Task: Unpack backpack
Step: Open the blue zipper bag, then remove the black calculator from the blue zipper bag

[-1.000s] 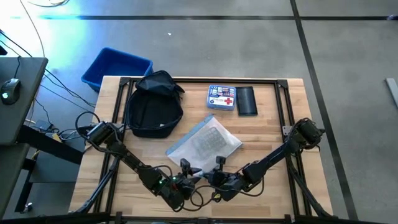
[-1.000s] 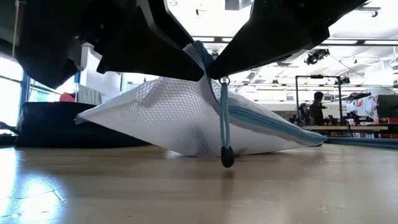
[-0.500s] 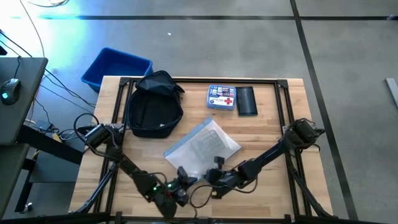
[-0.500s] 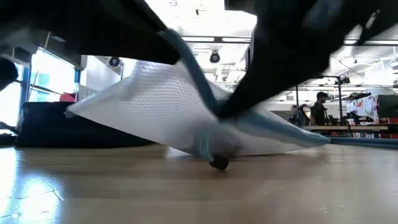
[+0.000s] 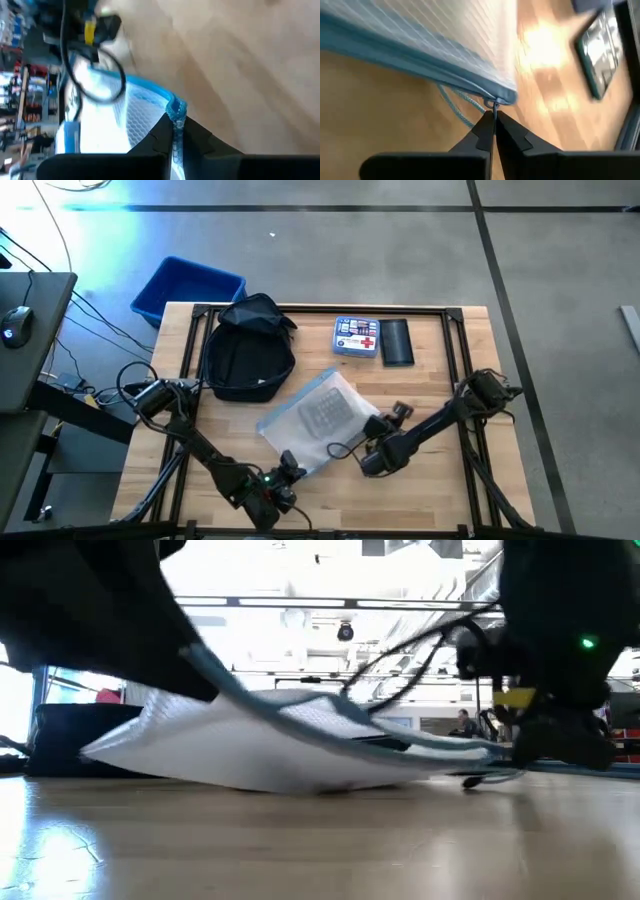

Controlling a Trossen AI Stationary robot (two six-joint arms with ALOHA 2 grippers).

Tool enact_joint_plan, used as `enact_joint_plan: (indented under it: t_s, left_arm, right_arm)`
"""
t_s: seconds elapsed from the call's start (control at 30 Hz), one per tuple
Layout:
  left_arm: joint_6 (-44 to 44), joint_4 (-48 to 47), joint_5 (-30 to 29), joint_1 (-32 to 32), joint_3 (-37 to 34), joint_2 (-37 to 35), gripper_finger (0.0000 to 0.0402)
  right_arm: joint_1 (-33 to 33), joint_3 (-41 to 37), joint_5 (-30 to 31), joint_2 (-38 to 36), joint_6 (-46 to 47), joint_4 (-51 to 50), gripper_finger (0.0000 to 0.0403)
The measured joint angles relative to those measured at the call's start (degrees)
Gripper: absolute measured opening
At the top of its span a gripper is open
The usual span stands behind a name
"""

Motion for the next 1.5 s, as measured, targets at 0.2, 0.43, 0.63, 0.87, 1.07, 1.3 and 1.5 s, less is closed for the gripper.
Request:
enact_joint_plan:
  t_s: [0.2, 0.43, 0.63, 0.87, 1.07, 1.3, 1.5]
  left_arm:
    - [-13.53, -14.19, -5.84, 0.52, 0.00, 0.00, 0.0005]
    - [-17.63, -19.89, -7.47, -2.11, 4.41, -0.95, 0.0046]
    - [-13.26, -10.75, -8.67, -2.71, 8.96, -0.98, 0.0074]
    - [-9.19, -6.98, -8.48, -2.43, 8.95, -0.98, 0.0081]
    - [-14.64, -12.60, -16.94, -2.73, 8.94, -0.98, 0.0081]
    - [-36.73, -36.95, -18.70, 2.80, 8.94, -0.98, 0.0078]
    - [-50.63, -51.06, -15.31, 8.22, 8.94, -0.98, 0.0066]
  right_arm:
    - [1.84, -1.64, -2.09, -0.02, -3.00, 10.00, 0.0000]
    - [2.77, 0.91, -1.56, -0.04, -6.15, 13.33, 0.0000]
    - [3.65, 3.88, -1.53, -0.04, -8.47, 12.61, 0.0000]
    - [5.84, 6.81, 2.66, -0.04, -9.33, 12.06, 0.0000]
    - [7.33, 8.70, 3.52, -0.04, -17.33, 18.17, 0.0026]
    - [8.66, 12.42, 1.88, -0.04, -33.05, 26.80, 0.0104]
    - [10.38, 14.62, -0.48, -0.09, -47.87, 40.82, 0.0160]
